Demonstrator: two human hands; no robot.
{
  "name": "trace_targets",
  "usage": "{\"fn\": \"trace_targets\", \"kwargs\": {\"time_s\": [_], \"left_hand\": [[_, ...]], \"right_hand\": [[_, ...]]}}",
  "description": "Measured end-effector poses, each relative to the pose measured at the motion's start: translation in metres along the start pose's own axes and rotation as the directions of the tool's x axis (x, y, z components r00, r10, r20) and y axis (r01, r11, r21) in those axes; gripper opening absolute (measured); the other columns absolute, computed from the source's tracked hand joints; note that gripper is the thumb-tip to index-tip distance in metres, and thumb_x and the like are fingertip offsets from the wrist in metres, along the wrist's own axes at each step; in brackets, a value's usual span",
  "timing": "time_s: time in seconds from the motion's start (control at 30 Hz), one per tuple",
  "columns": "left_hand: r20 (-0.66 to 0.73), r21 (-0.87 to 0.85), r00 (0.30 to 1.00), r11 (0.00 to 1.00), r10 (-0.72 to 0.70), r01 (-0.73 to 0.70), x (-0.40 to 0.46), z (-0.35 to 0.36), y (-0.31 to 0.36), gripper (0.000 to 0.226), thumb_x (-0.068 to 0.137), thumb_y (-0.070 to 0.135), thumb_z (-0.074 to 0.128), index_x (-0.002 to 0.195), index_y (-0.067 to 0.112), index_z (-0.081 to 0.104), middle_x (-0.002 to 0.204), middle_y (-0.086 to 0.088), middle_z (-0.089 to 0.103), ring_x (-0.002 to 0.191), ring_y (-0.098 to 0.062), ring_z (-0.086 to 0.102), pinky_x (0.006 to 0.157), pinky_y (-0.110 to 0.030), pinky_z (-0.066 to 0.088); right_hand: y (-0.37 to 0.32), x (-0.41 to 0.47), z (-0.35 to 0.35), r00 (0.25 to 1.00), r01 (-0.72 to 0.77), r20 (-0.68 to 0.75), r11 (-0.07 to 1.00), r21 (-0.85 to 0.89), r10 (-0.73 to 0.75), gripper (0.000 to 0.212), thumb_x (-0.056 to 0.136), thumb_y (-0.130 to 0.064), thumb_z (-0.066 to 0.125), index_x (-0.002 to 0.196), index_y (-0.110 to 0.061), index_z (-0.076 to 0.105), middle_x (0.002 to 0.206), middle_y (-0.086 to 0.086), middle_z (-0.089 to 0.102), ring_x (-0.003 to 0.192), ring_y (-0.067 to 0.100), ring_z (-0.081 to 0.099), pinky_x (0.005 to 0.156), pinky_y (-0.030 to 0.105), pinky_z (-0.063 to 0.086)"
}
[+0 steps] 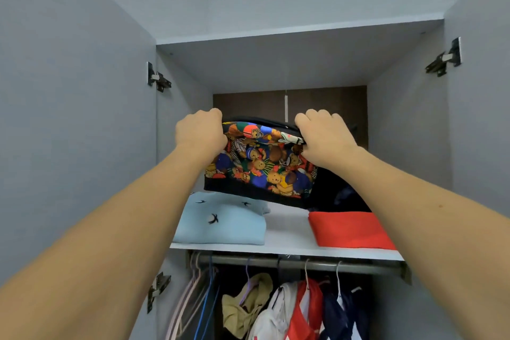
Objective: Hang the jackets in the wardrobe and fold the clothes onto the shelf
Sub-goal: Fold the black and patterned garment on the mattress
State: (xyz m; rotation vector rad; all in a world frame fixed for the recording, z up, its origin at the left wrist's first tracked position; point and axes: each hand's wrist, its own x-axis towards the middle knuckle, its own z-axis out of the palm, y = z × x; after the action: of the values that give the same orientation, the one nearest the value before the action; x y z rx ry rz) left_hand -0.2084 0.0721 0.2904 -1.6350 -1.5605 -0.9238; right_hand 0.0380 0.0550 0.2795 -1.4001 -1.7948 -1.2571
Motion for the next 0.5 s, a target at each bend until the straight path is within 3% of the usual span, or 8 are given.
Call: {"fn": "trace_targets", "kwargs": {"time_s": [0.17,0.3,0.4,0.5], "left_hand": [[-0.018,0.047,0.999,0.998,-0.049,0.050,0.027,0.048,0.002,0.018,0.090,0.025,0.059,0.097,0.016,0.046,0.066,-0.002,0.039,0.062,-0.025,0.047,0.051,-0.031,0.031],[-0.047,0.073,0.995,0.993,-0.086,0.089,0.056,0.088,-0.002,0.022,0.089,0.027,0.061,0.094,0.017,0.042,0.074,-0.007,0.054,0.061,-0.025,0.047,0.048,-0.029,0.029],[-0.068,0.063,0.990,0.990,-0.124,0.129,0.081,0.121,-0.005,0.024,0.089,0.025,0.062,0.092,0.016,0.041,0.065,-0.004,0.042,0.062,-0.027,0.045,0.048,-0.030,0.026],[-0.060,0.025,0.988,0.990,-0.139,0.141,0.112,0.159,-0.009,0.022,0.087,0.025,0.062,0.092,0.015,0.043,0.075,-0.007,0.050,0.068,-0.030,0.048,0.052,-0.031,0.033]], "right_hand": [[0.004,0.025,0.064,0.998,0.043,-0.055,0.999,0.003,-0.043,0.032,0.076,-0.022,0.070,0.102,-0.017,0.052,0.094,0.003,0.056,0.086,0.024,0.057,0.068,0.033,0.036],[0.002,0.050,0.110,0.996,0.044,-0.080,0.999,0.020,-0.042,0.031,0.075,-0.021,0.071,0.099,-0.017,0.051,0.092,0.002,0.054,0.084,0.023,0.057,0.068,0.033,0.036],[-0.001,0.073,0.145,0.993,0.026,-0.118,1.000,0.001,-0.026,0.031,0.072,-0.019,0.073,0.095,-0.017,0.051,0.087,0.003,0.052,0.080,0.025,0.056,0.066,0.034,0.034],[-0.004,0.095,0.188,0.990,0.002,-0.143,1.000,-0.003,-0.003,0.031,0.073,-0.021,0.073,0.096,-0.017,0.052,0.087,0.003,0.053,0.079,0.024,0.056,0.066,0.033,0.034]]}}
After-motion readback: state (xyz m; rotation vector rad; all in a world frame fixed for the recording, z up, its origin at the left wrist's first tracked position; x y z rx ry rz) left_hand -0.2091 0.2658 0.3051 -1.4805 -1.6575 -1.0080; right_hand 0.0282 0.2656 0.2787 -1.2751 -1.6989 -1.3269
